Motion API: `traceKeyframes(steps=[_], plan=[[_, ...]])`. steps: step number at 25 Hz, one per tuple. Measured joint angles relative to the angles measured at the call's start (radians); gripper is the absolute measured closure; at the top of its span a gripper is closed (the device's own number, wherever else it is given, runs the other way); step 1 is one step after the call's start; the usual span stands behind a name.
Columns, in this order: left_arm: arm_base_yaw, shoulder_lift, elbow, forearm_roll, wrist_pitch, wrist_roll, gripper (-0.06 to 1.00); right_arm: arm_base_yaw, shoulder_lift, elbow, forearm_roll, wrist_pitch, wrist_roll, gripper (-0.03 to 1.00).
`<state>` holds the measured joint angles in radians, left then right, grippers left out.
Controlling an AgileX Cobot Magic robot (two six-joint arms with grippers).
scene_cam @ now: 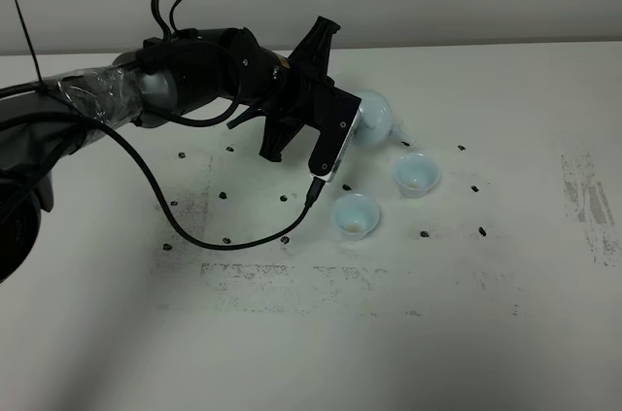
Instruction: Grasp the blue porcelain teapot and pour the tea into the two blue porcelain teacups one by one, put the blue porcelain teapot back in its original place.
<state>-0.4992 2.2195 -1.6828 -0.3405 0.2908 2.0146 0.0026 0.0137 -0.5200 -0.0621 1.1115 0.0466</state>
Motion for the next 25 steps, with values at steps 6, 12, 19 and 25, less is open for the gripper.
traceKeyframes(steps=[6, 12, 19, 25], plan=[[-0.008, 0.000, 0.000, 0.006, -0.038, 0.058, 0.91, 0.000, 0.000, 0.000, 0.000, 0.000, 0.000, 0.49], [-0.008, 0.000, 0.000, 0.073, -0.043, 0.064, 0.91, 0.000, 0.000, 0.000, 0.000, 0.000, 0.000, 0.49], [-0.019, 0.000, 0.000, 0.097, -0.060, 0.065, 0.91, 0.000, 0.000, 0.000, 0.000, 0.000, 0.000, 0.49], [-0.038, 0.000, 0.000, 0.111, -0.064, 0.065, 0.91, 0.000, 0.000, 0.000, 0.000, 0.000, 0.000, 0.49]])
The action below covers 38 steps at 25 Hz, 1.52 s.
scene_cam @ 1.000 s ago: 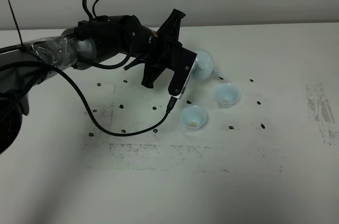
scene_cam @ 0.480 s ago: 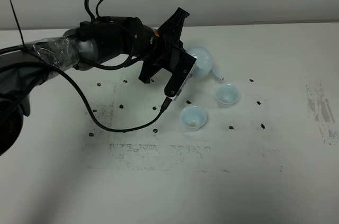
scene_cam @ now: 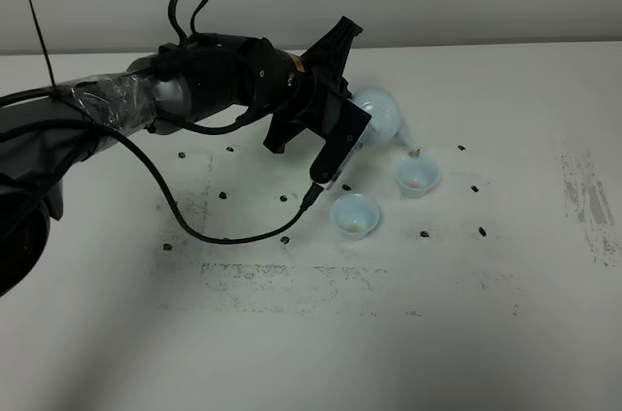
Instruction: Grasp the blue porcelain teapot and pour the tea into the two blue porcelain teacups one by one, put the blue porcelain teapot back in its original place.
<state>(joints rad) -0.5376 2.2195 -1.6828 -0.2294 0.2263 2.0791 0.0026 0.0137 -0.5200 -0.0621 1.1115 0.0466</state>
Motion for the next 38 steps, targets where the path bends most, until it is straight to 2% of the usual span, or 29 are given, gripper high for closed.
traceKeyframes(steps=[3, 17, 38], plan=[[-0.006, 0.000, 0.000, 0.027, -0.003, 0.000, 0.91, 0.000, 0.000, 0.000, 0.000, 0.000, 0.000, 0.49], [-0.021, 0.000, 0.000, 0.058, -0.011, 0.001, 0.91, 0.000, 0.000, 0.000, 0.000, 0.000, 0.000, 0.49], [-0.021, 0.000, 0.000, 0.067, -0.011, 0.001, 0.91, 0.000, 0.000, 0.000, 0.000, 0.000, 0.000, 0.49]])
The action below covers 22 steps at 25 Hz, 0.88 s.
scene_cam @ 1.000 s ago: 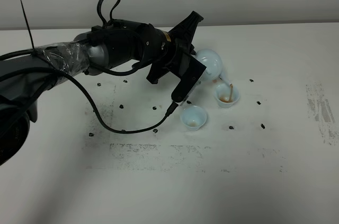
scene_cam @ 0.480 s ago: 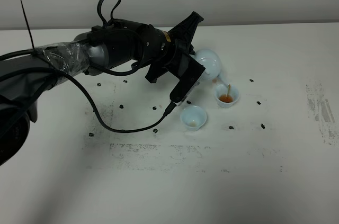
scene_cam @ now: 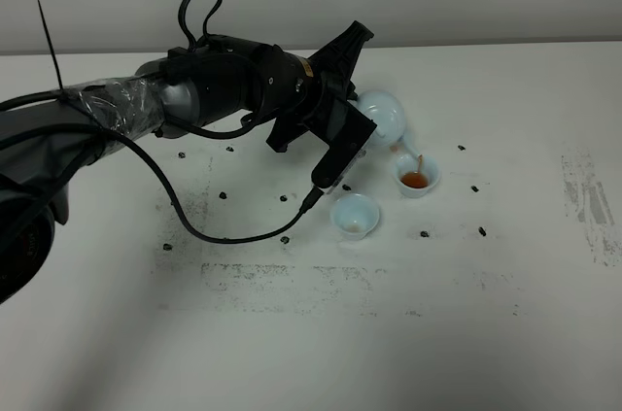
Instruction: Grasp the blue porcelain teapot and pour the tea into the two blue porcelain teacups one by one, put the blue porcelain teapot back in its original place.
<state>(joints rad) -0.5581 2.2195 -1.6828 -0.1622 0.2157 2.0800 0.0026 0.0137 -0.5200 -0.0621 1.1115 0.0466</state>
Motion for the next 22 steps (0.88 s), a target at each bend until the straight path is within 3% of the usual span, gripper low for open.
traceKeyframes(steps=[22], plan=[[0.000, 0.000, 0.000, 0.043, -0.001, -0.001, 0.91, 0.000, 0.000, 0.000, 0.000, 0.000, 0.000, 0.49]])
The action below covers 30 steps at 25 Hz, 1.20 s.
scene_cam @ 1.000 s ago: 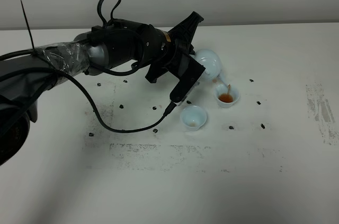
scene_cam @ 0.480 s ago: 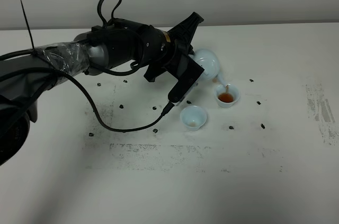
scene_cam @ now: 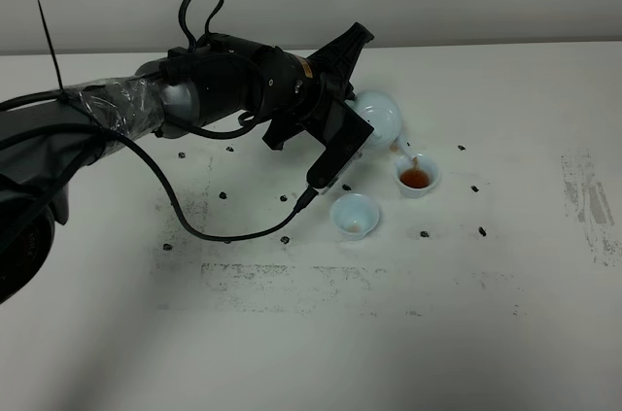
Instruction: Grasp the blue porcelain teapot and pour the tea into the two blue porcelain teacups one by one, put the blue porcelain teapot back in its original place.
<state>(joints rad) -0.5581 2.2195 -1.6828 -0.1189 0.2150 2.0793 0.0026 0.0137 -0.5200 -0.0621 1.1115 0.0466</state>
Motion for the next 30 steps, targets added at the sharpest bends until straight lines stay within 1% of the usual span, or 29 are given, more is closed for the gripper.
traceKeyframes(steps=[19, 30], plan=[[0.000, 0.000, 0.000, 0.004, 0.000, 0.000, 0.91, 0.000, 0.000, 0.000, 0.000, 0.000, 0.000, 0.49], [0.000, 0.000, 0.000, 0.026, 0.000, 0.000, 0.91, 0.000, 0.000, 0.000, 0.000, 0.000, 0.000, 0.49]])
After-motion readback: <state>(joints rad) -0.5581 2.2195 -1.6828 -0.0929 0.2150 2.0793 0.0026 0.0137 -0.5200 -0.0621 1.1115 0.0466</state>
